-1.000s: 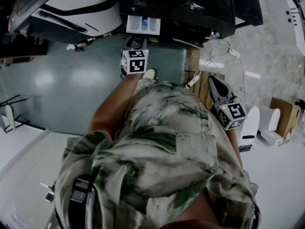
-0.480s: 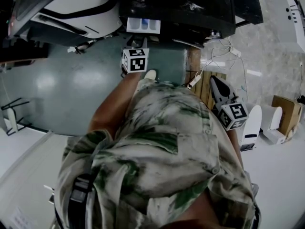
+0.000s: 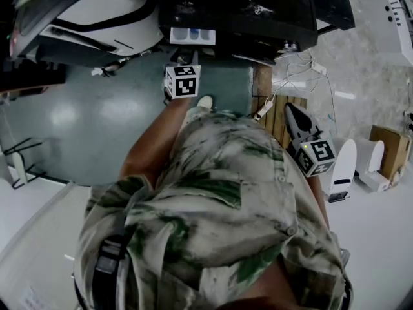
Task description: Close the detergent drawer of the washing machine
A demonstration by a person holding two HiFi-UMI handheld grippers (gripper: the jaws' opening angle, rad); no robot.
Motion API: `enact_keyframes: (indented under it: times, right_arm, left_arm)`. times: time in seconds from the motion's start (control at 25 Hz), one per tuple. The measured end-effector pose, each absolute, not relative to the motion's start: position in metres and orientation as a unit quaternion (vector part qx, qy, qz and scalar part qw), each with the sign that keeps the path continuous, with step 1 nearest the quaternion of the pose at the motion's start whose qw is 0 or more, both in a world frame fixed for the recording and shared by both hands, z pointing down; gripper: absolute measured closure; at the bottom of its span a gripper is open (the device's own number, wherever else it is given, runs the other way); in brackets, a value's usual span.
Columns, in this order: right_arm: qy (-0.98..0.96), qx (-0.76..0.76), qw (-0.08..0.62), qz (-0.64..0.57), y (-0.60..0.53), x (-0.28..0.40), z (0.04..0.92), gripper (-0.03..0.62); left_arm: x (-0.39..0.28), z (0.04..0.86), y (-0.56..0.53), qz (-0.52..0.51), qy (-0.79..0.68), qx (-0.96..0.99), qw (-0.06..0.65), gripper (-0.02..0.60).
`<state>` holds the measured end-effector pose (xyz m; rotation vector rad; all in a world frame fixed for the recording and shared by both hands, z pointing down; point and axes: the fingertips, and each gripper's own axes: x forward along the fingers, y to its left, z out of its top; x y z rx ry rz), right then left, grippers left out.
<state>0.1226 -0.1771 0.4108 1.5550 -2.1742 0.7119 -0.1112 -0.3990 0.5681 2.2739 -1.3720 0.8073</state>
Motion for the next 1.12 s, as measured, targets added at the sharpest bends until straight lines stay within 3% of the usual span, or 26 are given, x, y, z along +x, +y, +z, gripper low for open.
enact_keyframes:
  times: [1.12]
  right_arm:
    - [-0.755,0.576,0.177,0.26,-0.178,0.121,0.413,0.572]
  left_arm:
    - [-0.106,0.569,-0.422,0.291,-0.475,0.812,0.175,0.374]
